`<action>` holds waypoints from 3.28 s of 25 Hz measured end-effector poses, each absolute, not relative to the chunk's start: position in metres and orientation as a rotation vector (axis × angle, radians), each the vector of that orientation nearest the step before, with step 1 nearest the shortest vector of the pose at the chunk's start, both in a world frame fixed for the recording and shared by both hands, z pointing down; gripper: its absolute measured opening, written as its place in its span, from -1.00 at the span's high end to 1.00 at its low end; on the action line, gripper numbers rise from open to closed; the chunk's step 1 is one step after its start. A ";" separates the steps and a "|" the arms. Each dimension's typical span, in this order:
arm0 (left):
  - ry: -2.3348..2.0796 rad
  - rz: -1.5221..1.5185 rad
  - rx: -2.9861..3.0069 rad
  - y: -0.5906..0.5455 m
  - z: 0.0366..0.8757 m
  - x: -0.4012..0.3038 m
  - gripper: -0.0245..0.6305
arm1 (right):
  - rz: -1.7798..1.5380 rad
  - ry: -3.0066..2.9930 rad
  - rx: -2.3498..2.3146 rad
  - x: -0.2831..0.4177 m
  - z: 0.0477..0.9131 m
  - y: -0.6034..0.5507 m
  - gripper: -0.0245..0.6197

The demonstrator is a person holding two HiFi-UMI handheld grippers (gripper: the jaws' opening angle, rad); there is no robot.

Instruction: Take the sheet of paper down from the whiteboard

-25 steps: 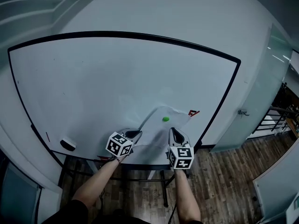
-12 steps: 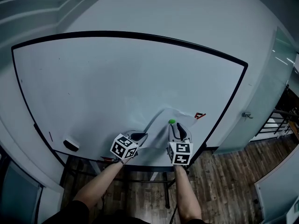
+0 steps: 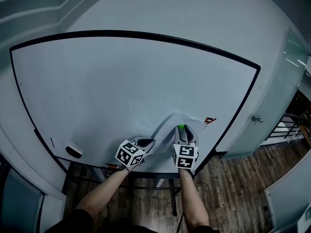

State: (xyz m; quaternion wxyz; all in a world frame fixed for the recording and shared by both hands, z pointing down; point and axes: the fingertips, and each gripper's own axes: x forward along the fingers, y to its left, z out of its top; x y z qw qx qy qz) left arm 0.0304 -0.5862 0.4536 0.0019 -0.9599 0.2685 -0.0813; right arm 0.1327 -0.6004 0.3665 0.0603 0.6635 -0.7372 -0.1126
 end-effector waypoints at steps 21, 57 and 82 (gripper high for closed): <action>0.877 -0.171 -3.029 -0.584 0.455 0.019 0.86 | -0.356 -2.176 2.007 0.136 0.378 -0.601 0.52; 1.045 -0.213 -2.992 -0.584 0.463 -0.019 0.86 | -0.290 -2.160 1.994 0.161 0.398 -0.600 0.52; 1.175 -0.164 -2.959 -0.580 0.459 -0.065 0.86 | -0.269 -2.150 1.989 0.157 0.403 -0.601 0.52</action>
